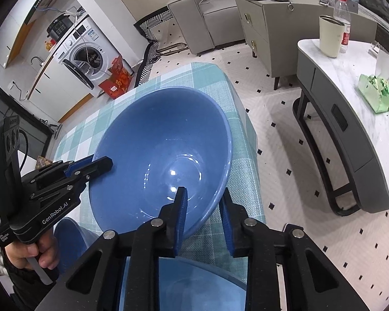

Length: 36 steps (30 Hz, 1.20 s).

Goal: Organize plates and bowls

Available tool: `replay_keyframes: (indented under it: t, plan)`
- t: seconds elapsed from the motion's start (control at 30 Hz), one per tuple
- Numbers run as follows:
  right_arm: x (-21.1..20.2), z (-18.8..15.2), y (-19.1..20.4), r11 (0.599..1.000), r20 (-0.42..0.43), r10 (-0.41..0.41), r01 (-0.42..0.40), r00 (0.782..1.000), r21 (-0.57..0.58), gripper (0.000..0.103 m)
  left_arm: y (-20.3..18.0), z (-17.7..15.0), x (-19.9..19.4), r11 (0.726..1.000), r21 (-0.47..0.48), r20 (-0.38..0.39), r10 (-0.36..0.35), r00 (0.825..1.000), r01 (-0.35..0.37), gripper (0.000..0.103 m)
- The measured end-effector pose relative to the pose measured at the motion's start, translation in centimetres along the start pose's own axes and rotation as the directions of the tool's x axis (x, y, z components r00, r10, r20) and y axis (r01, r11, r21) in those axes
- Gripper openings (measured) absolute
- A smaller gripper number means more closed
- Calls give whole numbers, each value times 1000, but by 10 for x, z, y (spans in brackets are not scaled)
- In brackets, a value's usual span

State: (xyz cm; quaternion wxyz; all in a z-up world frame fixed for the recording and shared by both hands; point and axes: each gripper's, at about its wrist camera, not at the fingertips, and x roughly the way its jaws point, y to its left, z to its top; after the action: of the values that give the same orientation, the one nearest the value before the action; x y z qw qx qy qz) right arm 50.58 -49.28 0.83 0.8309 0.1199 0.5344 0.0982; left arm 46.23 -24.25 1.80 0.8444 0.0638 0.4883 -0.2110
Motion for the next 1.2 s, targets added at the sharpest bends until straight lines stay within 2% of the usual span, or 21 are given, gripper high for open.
replay_keyframes:
  t: [0.63, 1.2]
  plan:
    - [-20, 1, 13, 1000, 54, -4, 5, 999, -29, 23, 1, -3, -31, 1000, -14, 52, 18, 998, -17, 13]
    - [-77, -13, 40, 995, 149, -1, 16, 989, -99, 23, -7, -13, -97, 999, -5, 147, 32, 989, -31, 13]
